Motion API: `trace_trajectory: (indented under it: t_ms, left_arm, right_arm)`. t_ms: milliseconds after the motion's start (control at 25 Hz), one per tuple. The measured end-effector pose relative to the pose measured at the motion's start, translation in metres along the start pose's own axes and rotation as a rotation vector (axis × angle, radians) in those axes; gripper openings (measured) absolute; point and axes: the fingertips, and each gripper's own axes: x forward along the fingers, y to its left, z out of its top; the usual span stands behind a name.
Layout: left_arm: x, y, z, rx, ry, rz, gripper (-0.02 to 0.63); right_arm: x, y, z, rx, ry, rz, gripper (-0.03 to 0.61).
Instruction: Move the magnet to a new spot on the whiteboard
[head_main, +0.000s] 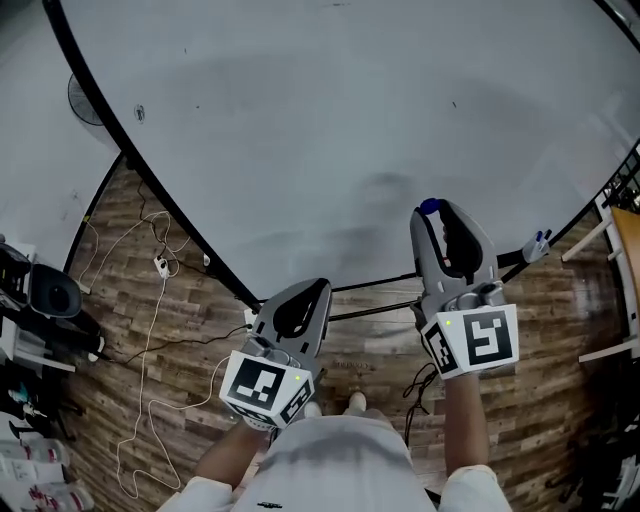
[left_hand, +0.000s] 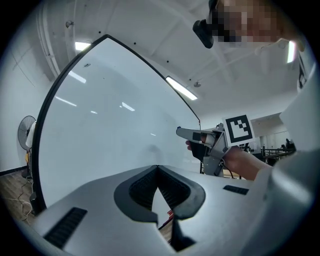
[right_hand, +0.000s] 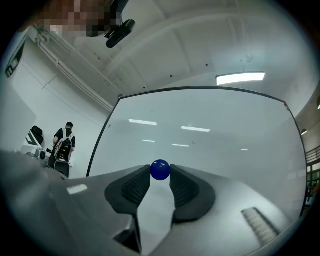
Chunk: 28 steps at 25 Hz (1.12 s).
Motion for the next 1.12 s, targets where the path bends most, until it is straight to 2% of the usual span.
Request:
trace_trajectory:
  t_ms: [600, 1120]
  left_arm:
    - [0.038, -0.009, 0.042, 0.027, -0.032, -0.029, 0.006]
    - [0.034, -0.009, 0.046, 0.022, -0.038, -0.024, 0.006]
  right_arm:
    - [0.061, -0.032, 0.056, -0.081, -0.048, -0.035, 0.130]
    - [0.097, -0.049, 0.063, -0.208, 0.017, -0.088, 0.131]
